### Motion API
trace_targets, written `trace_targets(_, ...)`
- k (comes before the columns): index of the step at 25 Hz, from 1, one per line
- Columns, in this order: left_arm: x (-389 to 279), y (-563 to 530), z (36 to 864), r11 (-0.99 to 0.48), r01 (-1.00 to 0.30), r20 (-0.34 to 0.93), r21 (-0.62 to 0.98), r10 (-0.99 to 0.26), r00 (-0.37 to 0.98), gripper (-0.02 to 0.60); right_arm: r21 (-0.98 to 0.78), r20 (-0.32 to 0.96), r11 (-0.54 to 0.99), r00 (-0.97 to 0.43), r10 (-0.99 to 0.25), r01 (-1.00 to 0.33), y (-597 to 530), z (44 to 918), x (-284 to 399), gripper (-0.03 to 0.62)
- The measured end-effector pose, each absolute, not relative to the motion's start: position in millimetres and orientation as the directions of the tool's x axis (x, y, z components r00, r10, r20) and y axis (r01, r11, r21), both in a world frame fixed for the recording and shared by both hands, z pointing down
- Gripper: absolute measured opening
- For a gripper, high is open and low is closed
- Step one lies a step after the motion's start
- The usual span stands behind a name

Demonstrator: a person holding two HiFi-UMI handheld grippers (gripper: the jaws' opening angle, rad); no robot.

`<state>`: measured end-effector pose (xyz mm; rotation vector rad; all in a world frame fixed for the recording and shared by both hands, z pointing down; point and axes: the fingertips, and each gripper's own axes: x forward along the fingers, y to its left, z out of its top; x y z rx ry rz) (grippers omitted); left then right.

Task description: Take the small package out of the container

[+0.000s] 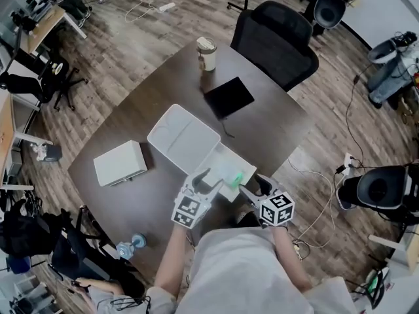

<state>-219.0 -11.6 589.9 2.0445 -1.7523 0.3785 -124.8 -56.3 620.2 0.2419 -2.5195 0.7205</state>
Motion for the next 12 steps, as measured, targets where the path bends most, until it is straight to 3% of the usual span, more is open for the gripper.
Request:
trace_targets(5, -207, -26, 604, -0.366, -0.930, 0.524, 0.040, -0.785, 0.331, 0.209, -0.437, 0.520, 0.842, -0.852, -0.051, -0.316, -53, 627, -117, 0.302)
trace_targets(12, -172, -26, 635, -0.652, -0.758, 0.661, -0.023, -0.579, 0.478, 0.225, -0.436, 0.520, 0.830, -0.850, -0.083, -0.348, -53, 632, -91, 0.302)
